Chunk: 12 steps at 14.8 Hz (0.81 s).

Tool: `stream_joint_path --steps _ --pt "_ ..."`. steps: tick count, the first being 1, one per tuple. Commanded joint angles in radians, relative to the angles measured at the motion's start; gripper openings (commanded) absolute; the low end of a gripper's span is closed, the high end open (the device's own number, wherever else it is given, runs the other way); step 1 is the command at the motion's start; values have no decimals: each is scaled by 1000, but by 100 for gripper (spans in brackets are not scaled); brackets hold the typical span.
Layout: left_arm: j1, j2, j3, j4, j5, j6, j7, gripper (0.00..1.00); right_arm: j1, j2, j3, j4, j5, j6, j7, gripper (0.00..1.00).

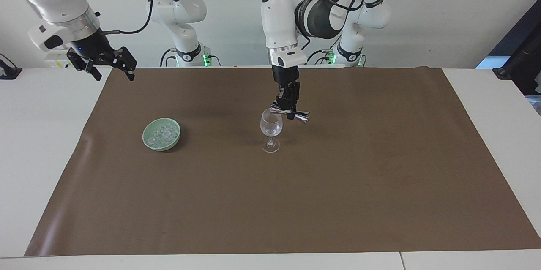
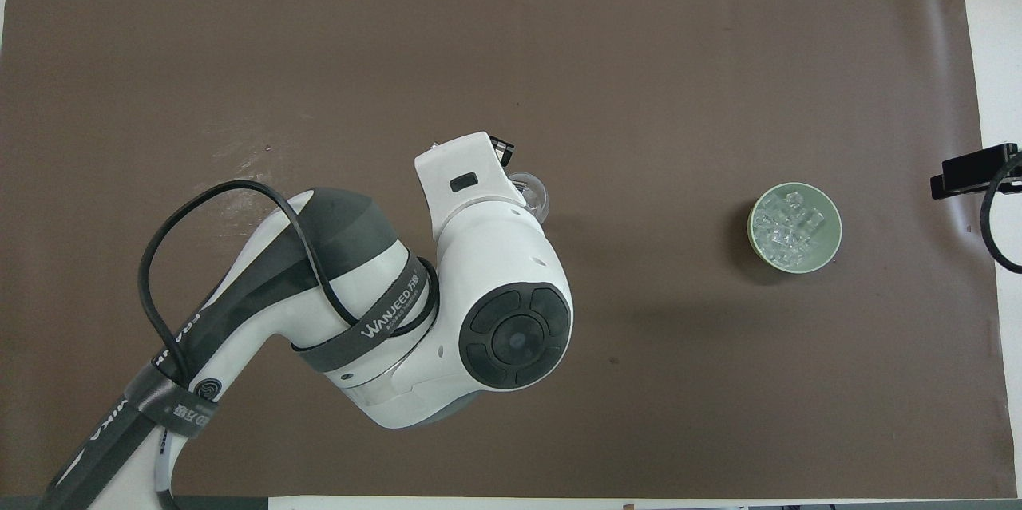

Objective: Pour wine and add ice with both arms
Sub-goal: 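Tilt the jigger over the clear glass with the left gripper, then carry the jigger back toward its starting spot with the left gripper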

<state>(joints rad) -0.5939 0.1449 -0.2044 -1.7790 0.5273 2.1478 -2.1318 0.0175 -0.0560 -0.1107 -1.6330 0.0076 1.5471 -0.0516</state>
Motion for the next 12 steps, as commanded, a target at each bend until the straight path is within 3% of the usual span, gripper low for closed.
stream_joint_path --steps 1,7,9,12 --pt "16 18 3 50 -105 -31 9 0 -14 -10 8 -11 5 -10 -14 100" --pt "127 9 3 1 -398 21 51 0 -14 -10 8 -11 5 -9 -14 100" --pt "190 2 3 -55 -546 125 152 0 -14 -10 8 -11 5 -10 -14 100" --pt "287 -1 3 -69 -842 121 364 0 -14 -10 6 -11 5 -9 -14 100"
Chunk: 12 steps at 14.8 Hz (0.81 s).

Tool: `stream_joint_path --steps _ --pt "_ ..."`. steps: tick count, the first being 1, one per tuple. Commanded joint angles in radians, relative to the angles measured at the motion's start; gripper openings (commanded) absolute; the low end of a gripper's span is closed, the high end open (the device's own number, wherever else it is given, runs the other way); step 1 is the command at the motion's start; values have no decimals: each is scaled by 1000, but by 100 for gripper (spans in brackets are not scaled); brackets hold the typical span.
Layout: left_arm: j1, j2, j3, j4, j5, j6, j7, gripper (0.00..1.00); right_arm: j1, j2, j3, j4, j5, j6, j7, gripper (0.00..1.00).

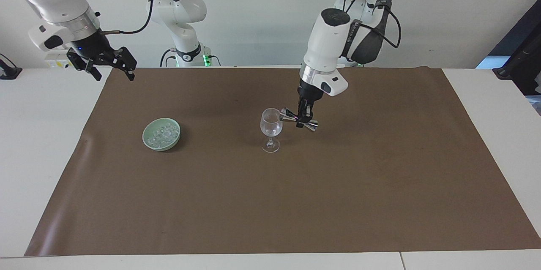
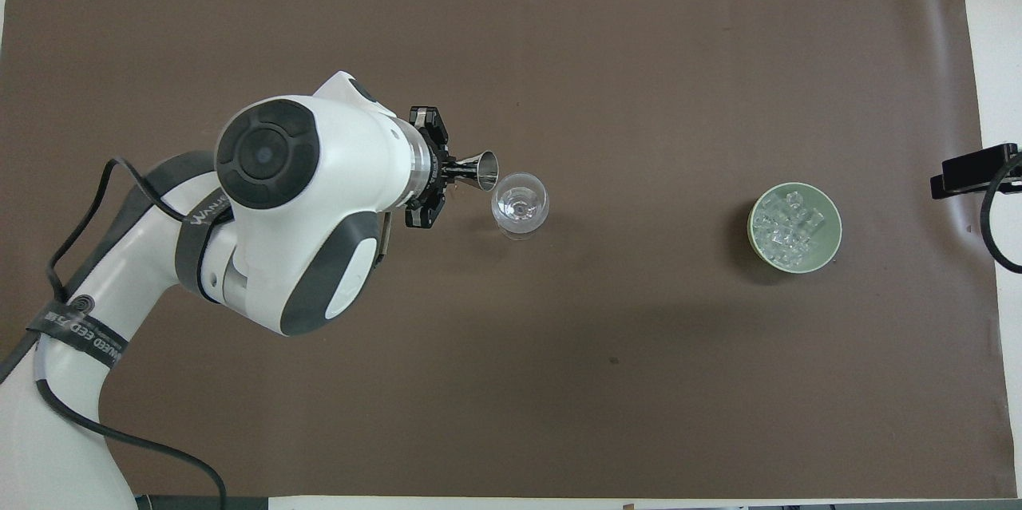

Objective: Pour wine and add ice with both arms
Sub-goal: 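Carry the jigger back toward its starting spot with the left gripper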

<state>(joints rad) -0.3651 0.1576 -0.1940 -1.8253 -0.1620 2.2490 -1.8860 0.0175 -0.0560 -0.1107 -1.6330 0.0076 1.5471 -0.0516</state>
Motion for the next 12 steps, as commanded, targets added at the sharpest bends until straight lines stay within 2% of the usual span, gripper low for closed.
stream_joint_path --steps 1,3,6,10,12 --pt "93 -19 -7 -35 -225 15 184 0 -14 -10 8 -11 5 -10 -14 100" --pt "142 -44 -7 -95 -325 38 350 0 -14 -10 8 -11 5 -10 -14 100" --pt "270 -82 -5 -169 -581 61 585 0 -14 -10 8 -11 5 -10 -14 100" --pt "438 -69 -5 -195 -669 -26 709 0 -14 -10 8 -11 5 -10 -14 100" --pt "536 -52 -5 -226 -773 -34 813 0 -14 -10 8 -11 5 -10 -14 100"
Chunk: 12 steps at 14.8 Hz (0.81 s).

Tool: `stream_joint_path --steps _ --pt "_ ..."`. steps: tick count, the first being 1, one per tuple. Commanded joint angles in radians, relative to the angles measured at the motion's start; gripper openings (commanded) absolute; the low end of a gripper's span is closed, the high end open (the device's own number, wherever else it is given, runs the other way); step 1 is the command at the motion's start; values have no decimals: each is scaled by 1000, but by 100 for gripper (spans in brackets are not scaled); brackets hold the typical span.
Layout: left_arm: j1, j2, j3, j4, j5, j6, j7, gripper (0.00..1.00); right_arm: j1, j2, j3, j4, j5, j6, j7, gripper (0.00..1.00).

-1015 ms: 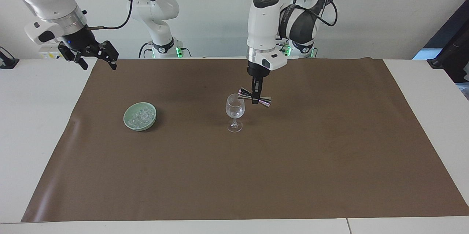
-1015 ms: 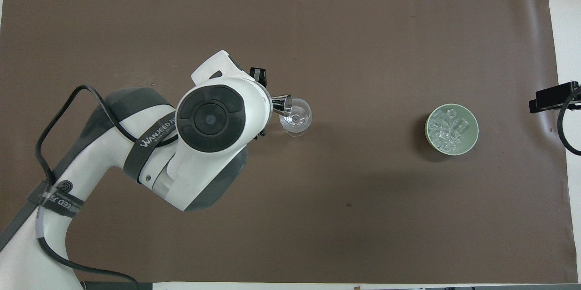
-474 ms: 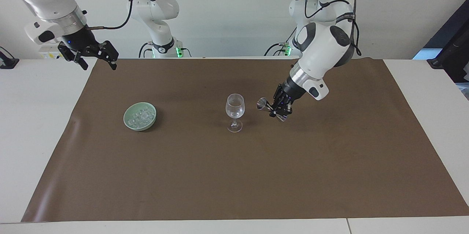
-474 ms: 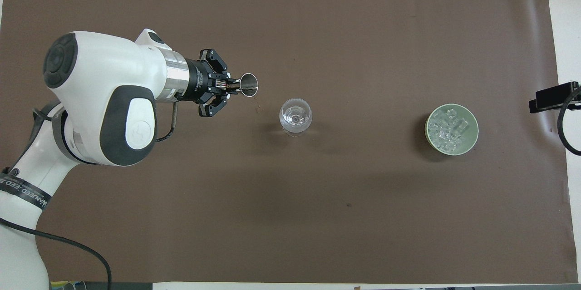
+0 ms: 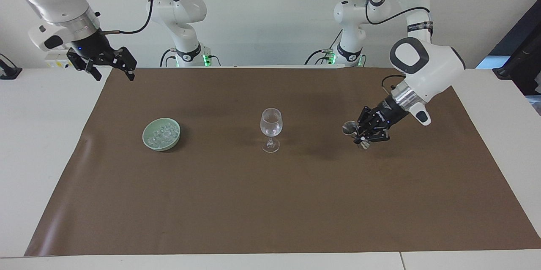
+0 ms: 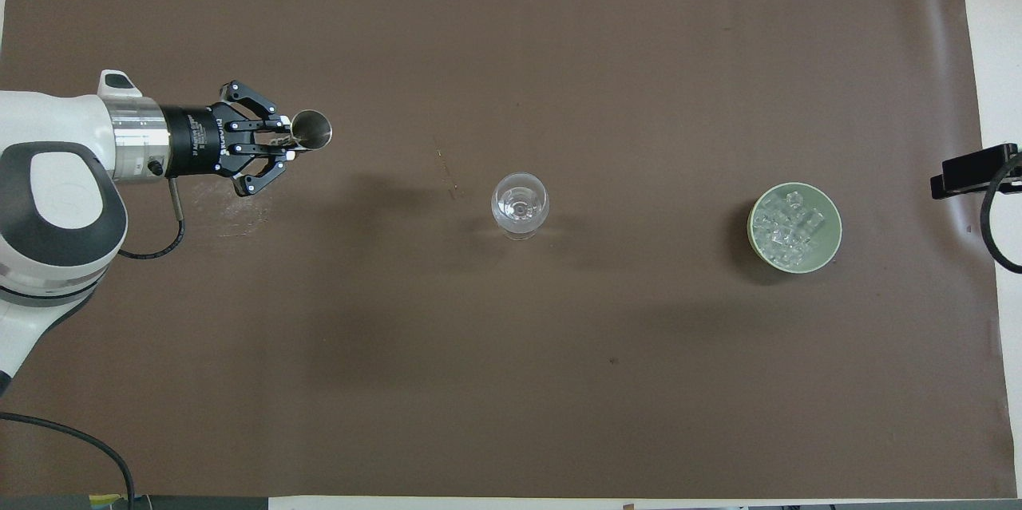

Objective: Pour wine and add ice with both arms
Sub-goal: 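Carry the jigger back toward its starting spot with the left gripper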

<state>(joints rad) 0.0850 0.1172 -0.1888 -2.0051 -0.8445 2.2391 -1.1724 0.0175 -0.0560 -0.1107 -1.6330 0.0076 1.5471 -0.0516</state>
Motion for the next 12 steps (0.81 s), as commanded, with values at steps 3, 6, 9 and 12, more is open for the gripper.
stream_joint_path --steps 3,6,9,12 --pt "188 22 -11 -72 -188 -41 164 0 -14 -10 8 -11 5 -10 -14 100" --pt "257 42 -11 -115 -345 -46 264 0 -14 -10 8 -11 5 -10 -14 100" --pt "308 84 -11 -132 -462 -43 339 0 -14 -10 8 -11 5 -10 -14 100" --pt "363 136 -11 -145 -609 -41 422 0 -14 -10 8 -11 5 -10 -14 100"
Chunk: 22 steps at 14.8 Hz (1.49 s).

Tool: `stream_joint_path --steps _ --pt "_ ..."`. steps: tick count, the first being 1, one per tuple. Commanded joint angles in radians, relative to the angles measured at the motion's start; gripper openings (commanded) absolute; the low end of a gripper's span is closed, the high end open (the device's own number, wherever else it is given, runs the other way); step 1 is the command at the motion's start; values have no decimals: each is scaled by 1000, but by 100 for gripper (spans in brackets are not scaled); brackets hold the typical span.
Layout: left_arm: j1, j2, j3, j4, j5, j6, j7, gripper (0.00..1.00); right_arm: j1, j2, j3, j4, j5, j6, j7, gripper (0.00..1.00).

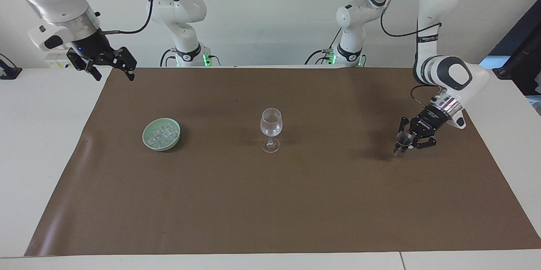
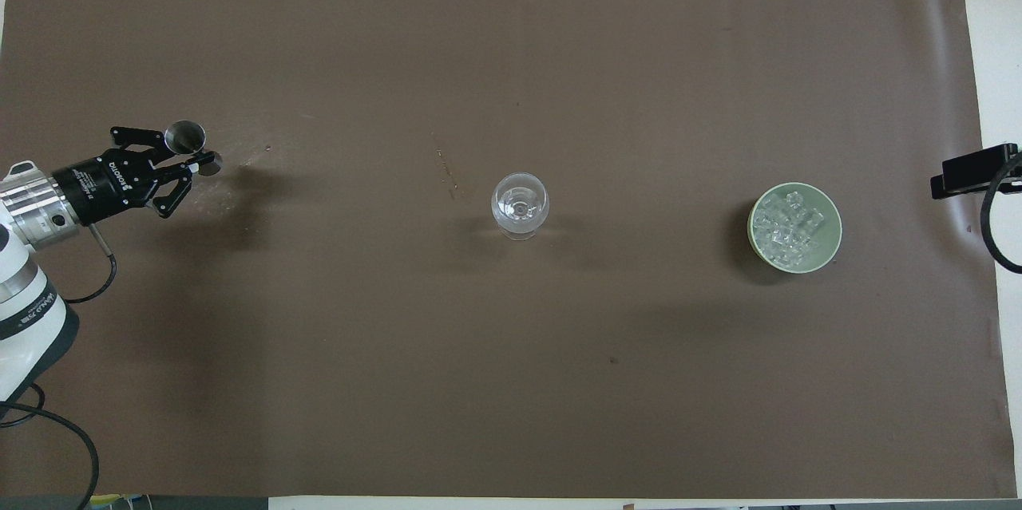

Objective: Pour wine and add ice with both arms
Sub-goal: 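Lower the jigger onto the table and open the left gripper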

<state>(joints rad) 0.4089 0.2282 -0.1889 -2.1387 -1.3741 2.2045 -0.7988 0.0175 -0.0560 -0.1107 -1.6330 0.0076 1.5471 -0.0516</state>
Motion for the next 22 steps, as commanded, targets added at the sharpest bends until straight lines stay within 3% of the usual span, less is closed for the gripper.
stream_joint_path --steps 1,6,13,14,15,22 --pt "48 26 -11 -18 -126 -6 49 0 -14 -10 6 -11 5 -10 -14 100" --pt "50 -1 -11 -122 -293 14 88 0 -14 -10 8 -11 5 -10 -14 100" --pt "63 -41 -11 -211 -346 8 187 0 -14 -10 8 -11 5 -10 -14 100" --pt "76 -43 -11 -211 -346 6 187 46 -14 -10 8 -11 5 -10 -14 100" --pt "76 -43 -11 -211 -346 3 185 99 -14 -10 8 -11 5 -10 -14 100" --pt "67 -67 -4 -219 -326 1 190 100 -19 -10 0 -11 5 -10 -14 100"
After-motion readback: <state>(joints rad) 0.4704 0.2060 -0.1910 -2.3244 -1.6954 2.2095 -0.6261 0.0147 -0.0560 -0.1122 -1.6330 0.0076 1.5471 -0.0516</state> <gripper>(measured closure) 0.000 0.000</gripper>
